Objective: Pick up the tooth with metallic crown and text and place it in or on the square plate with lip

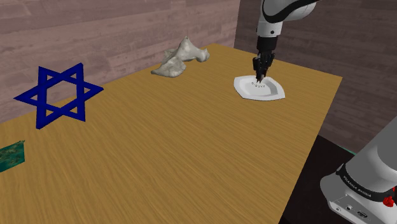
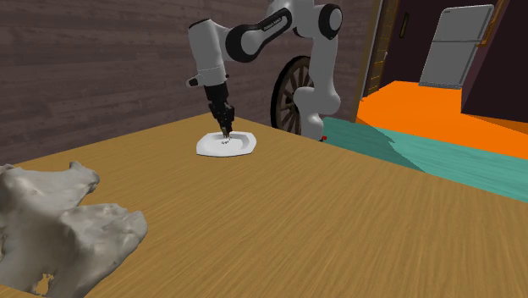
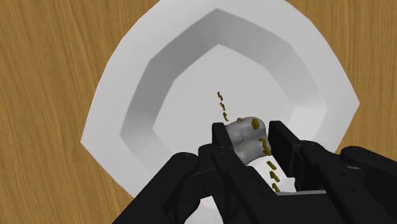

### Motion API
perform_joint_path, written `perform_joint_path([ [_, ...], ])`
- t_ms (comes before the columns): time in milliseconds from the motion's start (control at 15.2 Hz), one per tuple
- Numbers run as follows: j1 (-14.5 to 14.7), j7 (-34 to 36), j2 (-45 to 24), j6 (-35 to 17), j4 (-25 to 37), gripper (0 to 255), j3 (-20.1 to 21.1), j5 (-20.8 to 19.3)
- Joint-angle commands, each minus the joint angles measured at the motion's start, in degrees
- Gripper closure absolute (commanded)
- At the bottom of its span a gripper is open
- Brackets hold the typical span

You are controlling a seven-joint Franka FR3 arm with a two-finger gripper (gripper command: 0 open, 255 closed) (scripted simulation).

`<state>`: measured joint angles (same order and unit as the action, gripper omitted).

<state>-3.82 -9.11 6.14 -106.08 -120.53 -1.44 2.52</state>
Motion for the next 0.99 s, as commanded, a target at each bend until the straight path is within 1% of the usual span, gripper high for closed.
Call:
perform_joint_path([
  [0, 0.00, 0.00, 0.00, 0.00, 0.00, 255, 0.00, 0.00],
  [66, 0.00, 0.00, 0.00, 0.00, 0.00, 0, 0.00, 0.00],
  [396, 0.00, 0.00, 0.00, 0.00, 0.00, 0, 0.00, 0.00],
  [660, -0.13, 0.06, 0.05, 7.29, 7.24, 0, -0.15, -0.13],
  [924, -0.13, 0.06, 0.05, 7.29, 7.24, 0, -0.15, -0.13],
])
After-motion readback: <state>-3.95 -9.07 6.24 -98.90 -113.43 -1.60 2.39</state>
